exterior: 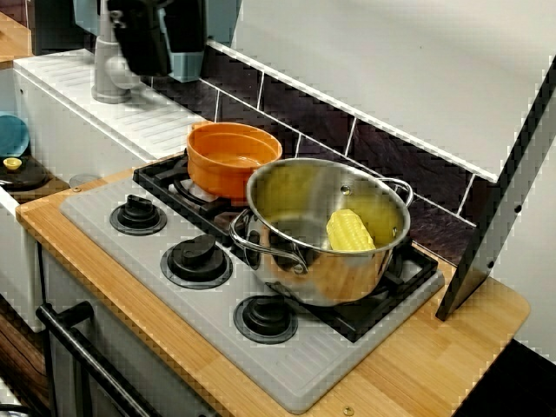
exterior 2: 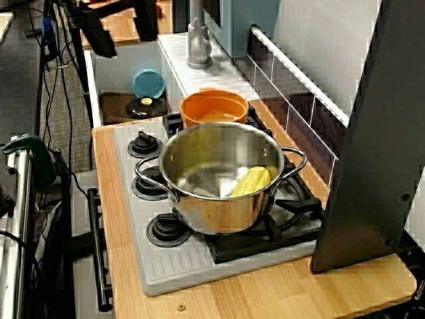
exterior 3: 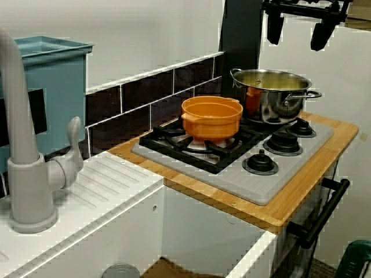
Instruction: Lift pot from stove
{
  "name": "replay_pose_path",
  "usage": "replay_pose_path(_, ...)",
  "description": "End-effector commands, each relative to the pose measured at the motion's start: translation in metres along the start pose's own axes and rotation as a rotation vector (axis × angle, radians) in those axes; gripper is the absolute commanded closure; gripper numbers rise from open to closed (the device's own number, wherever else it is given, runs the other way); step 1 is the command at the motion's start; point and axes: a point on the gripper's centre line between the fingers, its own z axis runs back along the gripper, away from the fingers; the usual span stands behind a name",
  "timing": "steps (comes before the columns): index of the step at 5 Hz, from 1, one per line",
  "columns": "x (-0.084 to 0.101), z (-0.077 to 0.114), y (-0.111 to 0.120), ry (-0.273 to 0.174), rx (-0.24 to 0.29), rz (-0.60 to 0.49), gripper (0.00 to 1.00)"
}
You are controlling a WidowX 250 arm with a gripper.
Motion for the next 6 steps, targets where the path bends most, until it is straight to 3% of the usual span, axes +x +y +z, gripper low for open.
replay_pose_path(1, 0.021, -0.018, 0.025, 0.045, 0.12, 0.042, 0.0)
replay_pose_path(2, 0.019, -0.034, 0.034, 0.072, 0.143, 0.057, 0.0)
replay_pose_path(4, 0.008, -0.042, 0.049, 0.098, 0.157, 0.048, 0.0)
replay_pose_path(6, 0.0, -0.061, 0.057, 0.117, 0.145, 0.085, 0.0)
